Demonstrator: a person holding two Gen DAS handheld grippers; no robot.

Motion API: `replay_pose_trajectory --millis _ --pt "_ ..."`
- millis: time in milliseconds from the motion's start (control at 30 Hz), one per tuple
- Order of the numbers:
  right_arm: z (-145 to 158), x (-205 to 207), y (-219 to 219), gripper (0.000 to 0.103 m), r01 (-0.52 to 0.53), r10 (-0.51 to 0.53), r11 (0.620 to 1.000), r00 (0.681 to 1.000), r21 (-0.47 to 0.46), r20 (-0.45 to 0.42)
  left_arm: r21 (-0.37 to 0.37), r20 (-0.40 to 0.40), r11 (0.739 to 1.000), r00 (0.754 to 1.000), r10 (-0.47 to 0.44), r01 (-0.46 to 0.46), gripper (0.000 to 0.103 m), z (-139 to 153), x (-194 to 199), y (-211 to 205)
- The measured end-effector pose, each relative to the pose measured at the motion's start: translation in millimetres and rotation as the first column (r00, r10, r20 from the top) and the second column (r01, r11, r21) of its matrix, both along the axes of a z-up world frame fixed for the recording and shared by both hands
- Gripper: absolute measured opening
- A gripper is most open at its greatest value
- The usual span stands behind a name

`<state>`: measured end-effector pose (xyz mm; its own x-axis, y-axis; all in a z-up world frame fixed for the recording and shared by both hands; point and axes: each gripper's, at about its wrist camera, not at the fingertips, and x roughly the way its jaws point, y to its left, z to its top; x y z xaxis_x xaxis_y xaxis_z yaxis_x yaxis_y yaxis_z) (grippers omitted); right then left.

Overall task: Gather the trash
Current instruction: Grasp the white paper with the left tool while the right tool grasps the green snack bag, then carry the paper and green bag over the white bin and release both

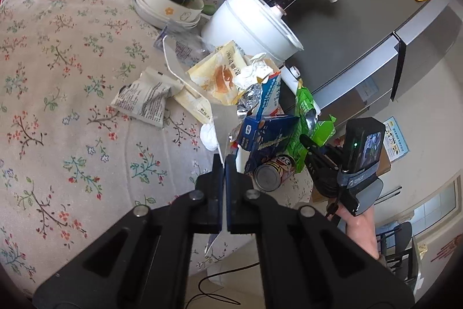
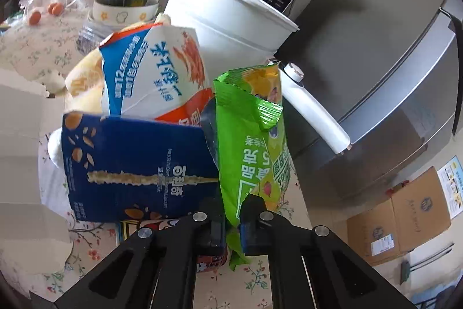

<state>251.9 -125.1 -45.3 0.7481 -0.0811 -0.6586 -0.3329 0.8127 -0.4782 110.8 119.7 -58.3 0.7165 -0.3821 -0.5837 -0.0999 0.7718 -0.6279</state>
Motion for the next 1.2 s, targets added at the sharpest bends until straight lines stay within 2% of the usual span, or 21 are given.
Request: replay_pose_trajectory --millis 200,400,600,767,900,1100,1200 --pt "32 -2 -26 0.003 0.017 -0.015 0.985 1.0 0.169 -0.017 0.078 0.077 0.997 0.997 -0.019 0.013 0.001 22 -7 0" --pt "61 -14 -55 0.003 0.057 -0.058 0.949 0.998 0.311 -0.005 0.092 0.123 0.995 0.992 -0.037 0.026 0.001 33 -11 1" --pt "95 -36 -73 0.003 0.055 -0.074 0.92 0.997 0.388 0.035 0.059 0.167 0.996 0.984 -0.07 0.06 0.001 42 -19 -6" --pt "123 -68 -96 0.003 0.076 -0.105 0.906 0.993 0.417 0.048 0.018 0.191 0.988 0.969 -0.157 0.156 0.001 48 -25 -32" --pt "133 -100 -123 0.003 0.138 -0.167 0.88 0.986 0.455 0.025 -0.03 0.198 0.964 0.947 -0.255 0.265 0.001 48 -29 -75" --pt "121 -130 -148 0.004 0.231 -0.219 0.892 0.973 0.389 -0.076 -0.021 0.181 0.906 0.893 -0.412 0.422 0.001 35 -44 -152" --pt "108 -136 -164 0.004 0.275 -0.235 0.886 0.96 0.373 -0.15 -0.054 0.149 0.888 0.883 -0.446 0.457 0.001 18 -44 -184"
